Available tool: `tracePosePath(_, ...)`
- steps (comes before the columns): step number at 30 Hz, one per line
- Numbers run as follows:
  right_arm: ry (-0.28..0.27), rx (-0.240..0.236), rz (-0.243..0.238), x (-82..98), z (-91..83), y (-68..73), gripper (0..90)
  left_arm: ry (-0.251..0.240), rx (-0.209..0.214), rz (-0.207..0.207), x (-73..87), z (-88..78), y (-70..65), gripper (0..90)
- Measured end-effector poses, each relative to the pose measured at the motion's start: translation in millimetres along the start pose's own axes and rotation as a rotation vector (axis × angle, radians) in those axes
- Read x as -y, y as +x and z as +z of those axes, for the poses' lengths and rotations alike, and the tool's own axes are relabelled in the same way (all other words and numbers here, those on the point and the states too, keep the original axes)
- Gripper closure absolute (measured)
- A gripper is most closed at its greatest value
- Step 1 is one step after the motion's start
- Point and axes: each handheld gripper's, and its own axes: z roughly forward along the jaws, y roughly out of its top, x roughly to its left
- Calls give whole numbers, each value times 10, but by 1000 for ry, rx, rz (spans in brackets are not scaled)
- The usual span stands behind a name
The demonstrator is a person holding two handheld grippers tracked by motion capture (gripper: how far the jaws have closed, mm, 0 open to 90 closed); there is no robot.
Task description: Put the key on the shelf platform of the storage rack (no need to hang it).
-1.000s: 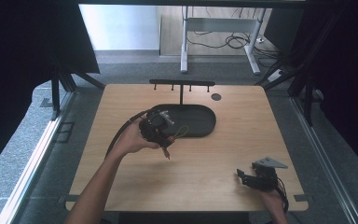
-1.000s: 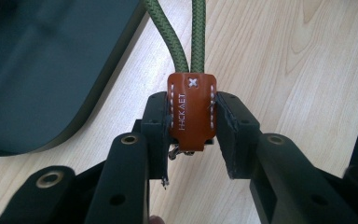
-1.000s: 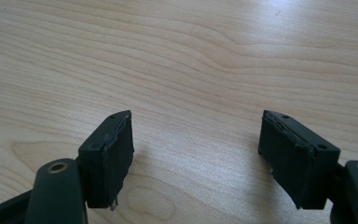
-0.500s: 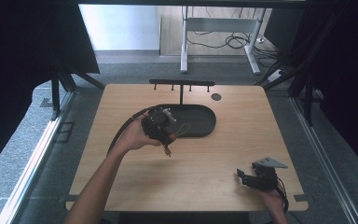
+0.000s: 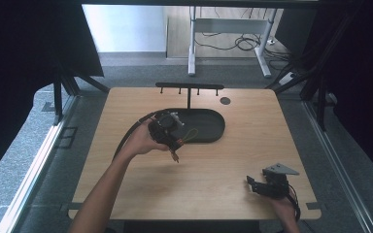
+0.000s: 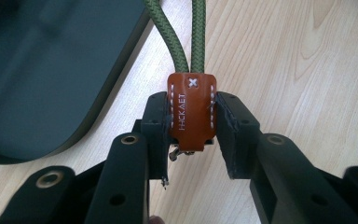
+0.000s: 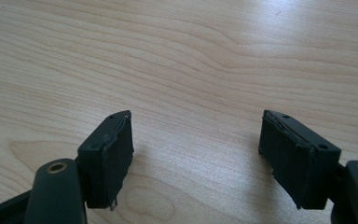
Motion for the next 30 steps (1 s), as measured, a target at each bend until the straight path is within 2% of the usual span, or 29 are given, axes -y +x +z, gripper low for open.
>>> tracePosePath(6, 3, 1, -8, -2, 4, 4, 253, -1, -4, 5, -24, -13, -19, 670)
tracePosePath(12, 7, 5, -14, -4, 9, 15, 245, 5, -9, 25, -124, -23, -52, 669)
tracePosePath(30, 15, 12, -27, -11, 21, 36, 224, 9, -16, 33, -277, -24, -60, 669)
